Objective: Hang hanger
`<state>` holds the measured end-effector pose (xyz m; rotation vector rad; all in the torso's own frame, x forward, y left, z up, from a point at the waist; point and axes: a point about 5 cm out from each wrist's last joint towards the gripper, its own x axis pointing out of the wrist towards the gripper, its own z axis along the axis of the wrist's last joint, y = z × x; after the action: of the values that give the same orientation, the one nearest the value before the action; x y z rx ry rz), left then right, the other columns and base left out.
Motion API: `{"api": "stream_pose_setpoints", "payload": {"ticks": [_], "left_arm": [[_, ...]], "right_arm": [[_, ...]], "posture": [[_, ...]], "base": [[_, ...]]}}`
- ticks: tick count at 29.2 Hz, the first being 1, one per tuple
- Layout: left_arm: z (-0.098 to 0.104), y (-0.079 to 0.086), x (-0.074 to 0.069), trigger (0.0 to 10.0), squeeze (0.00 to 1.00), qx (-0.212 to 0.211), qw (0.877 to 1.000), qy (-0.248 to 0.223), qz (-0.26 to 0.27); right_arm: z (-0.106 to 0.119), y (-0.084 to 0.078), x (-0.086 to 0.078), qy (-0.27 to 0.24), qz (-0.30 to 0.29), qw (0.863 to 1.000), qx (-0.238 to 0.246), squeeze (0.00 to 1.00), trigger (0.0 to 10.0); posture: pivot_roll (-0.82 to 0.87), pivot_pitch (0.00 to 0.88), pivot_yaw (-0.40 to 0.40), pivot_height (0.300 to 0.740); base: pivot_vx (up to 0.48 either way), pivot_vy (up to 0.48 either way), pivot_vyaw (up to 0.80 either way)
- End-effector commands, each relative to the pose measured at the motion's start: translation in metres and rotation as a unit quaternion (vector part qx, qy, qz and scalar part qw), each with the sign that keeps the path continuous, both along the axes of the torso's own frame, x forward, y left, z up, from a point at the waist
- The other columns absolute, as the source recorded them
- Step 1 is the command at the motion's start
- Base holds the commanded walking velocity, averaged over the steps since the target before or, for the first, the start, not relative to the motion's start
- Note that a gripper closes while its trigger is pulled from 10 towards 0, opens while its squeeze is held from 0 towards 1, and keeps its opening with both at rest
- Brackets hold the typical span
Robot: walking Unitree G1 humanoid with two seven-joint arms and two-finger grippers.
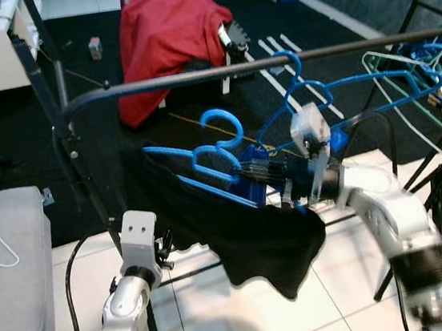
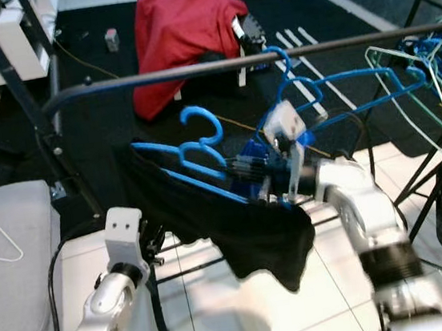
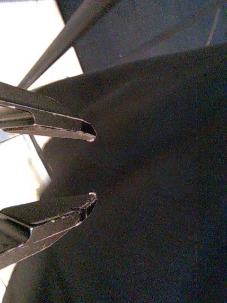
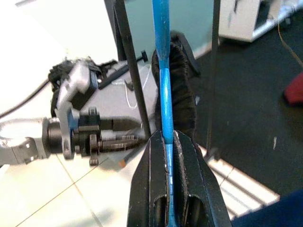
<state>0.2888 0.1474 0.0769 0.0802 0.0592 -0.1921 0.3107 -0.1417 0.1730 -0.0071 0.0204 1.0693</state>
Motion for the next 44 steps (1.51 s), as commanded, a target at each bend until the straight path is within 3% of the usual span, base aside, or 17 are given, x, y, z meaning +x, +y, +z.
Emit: {"api": "stream_pose_setpoints", "payload": {"ticks": [1,4,12,13,16,20,24,25,27,28,34,35,37,38,40,41,44], "left_arm": [[-0.003,-0.001,-0.003,10.0,0.00,0.025,1.000,0.005,-0.017],[-0.004,0.001,-0.003,10.0,0.00,0.044,0.999,0.001,-0.027],[0.006,-0.001,-0.004,10.0,0.07,-0.018,0.999,-0.004,-0.041],[0.025,-0.009,0.000,10.0,1.00,-0.053,0.996,-0.035,-0.066],[0.033,-0.013,0.002,10.0,1.00,-0.073,0.993,-0.046,-0.081],[0.037,-0.013,0.005,10.0,1.00,-0.082,0.992,-0.053,-0.076],[0.051,-0.014,0.008,10.0,1.00,-0.136,0.986,-0.071,-0.067],[0.055,-0.014,0.007,10.0,0.64,-0.163,0.981,-0.077,-0.077],[0.055,-0.014,0.007,10.0,0.64,-0.163,0.981,-0.077,-0.077],[0.058,-0.014,0.005,10.0,0.00,-0.173,0.978,-0.082,-0.088],[0.058,-0.009,0.000,10.0,0.00,-0.153,0.979,-0.077,-0.108],[0.051,0.001,-0.003,10.0,0.00,-0.103,0.988,-0.066,-0.099],[0.051,0.001,-0.003,10.0,0.00,-0.103,0.988,-0.066,-0.099],[0.046,0.013,-0.008,10.0,0.00,-0.076,0.992,-0.056,-0.086],[0.046,0.013,-0.008,10.0,0.00,-0.076,0.992,-0.056,-0.086],[0.040,0.030,-0.020,10.0,0.00,-0.069,0.994,-0.035,-0.071],[0.041,0.028,-0.026,10.0,0.00,-0.078,0.993,-0.020,-0.081]], "right_arm": [[0.005,-0.003,0.000,-0.021,-0.022,1.000,0.007,0.00,0.0],[-0.018,-0.016,-0.006,0.005,-0.105,0.994,0.024,0.00,0.0],[-0.012,-0.011,-0.012,0.019,-0.124,0.988,0.089,0.00,0.0],[-0.006,0.010,-0.020,0.022,-0.054,0.993,0.102,0.00,0.0],[-0.006,0.023,-0.027,0.029,0.005,0.995,0.095,0.00,0.0],[-0.010,0.023,-0.030,0.032,0.015,0.996,0.078,0.00,0.0],[-0.018,0.021,-0.036,0.044,0.041,0.997,0.044,0.00,0.0],[-0.020,0.019,-0.036,0.046,0.039,0.997,0.039,0.00,0.0],[-0.020,0.019,-0.036,0.046,0.039,0.997,0.039,0.00,0.0],[-0.021,0.016,-0.035,0.047,0.034,0.998,0.033,0.00,0.0],[-0.028,0.004,-0.031,0.034,0.007,0.999,-0.010,0.00,0.0],[-0.036,-0.011,-0.027,0.011,-0.014,0.997,-0.073,0.00,0.0],[-0.036,-0.011,-0.027,0.011,-0.014,0.997,-0.073,0.00,0.0],[-0.041,-0.024,-0.025,-0.005,-0.025,0.993,-0.118,0.00,0.0],[-0.041,-0.024,-0.025,-0.005,-0.025,0.993,-0.118,0.00,0.0],[-0.039,-0.037,-0.025,-0.004,-0.022,0.992,-0.121,0.00,0.0],[-0.032,-0.034,-0.029,0.009,0.006,0.996,-0.090,0.00,0.0]], "posture": [[-0.11,0.075,-0.070,0.740],[-0.11,0.082,-0.070,0.740],[-0.11,0.085,-0.073,0.740],[-0.11,0.090,-0.076,0.740],[-0.11,0.090,-0.079,0.740],[-0.11,0.089,-0.087,0.740],[-0.11,0.089,-0.084,0.740],[-0.11,0.091,-0.082,0.740],[-0.11,0.091,-0.082,0.740],[-0.11,0.091,-0.081,0.740],[-0.11,0.096,-0.077,0.740],[-0.11,0.096,-0.077,0.740],[-0.11,0.096,-0.077,0.740],[-0.11,0.101,-0.083,0.740],[-0.11,0.101,-0.083,0.740],[-0.11,0.108,-0.095,0.740],[-0.10,0.112,-0.098,0.740]], "base": [[0.000,0.000,0.00],[0.000,0.000,0.00],[0.000,0.000,0.00],[0.000,0.000,0.00],[0.000,0.000,0.00],[0.000,0.000,0.00],[0.000,0.000,0.00],[0.000,0.000,0.00],[0.000,0.000,0.00],[0.000,0.000,0.00],[0.000,0.000,0.00],[0.000,0.000,0.00],[0.000,0.000,0.00],[0.000,0.000,0.00],[0.000,0.000,0.00],[0.000,0.000,0.00],[0.000,0.000,0.00]]}}
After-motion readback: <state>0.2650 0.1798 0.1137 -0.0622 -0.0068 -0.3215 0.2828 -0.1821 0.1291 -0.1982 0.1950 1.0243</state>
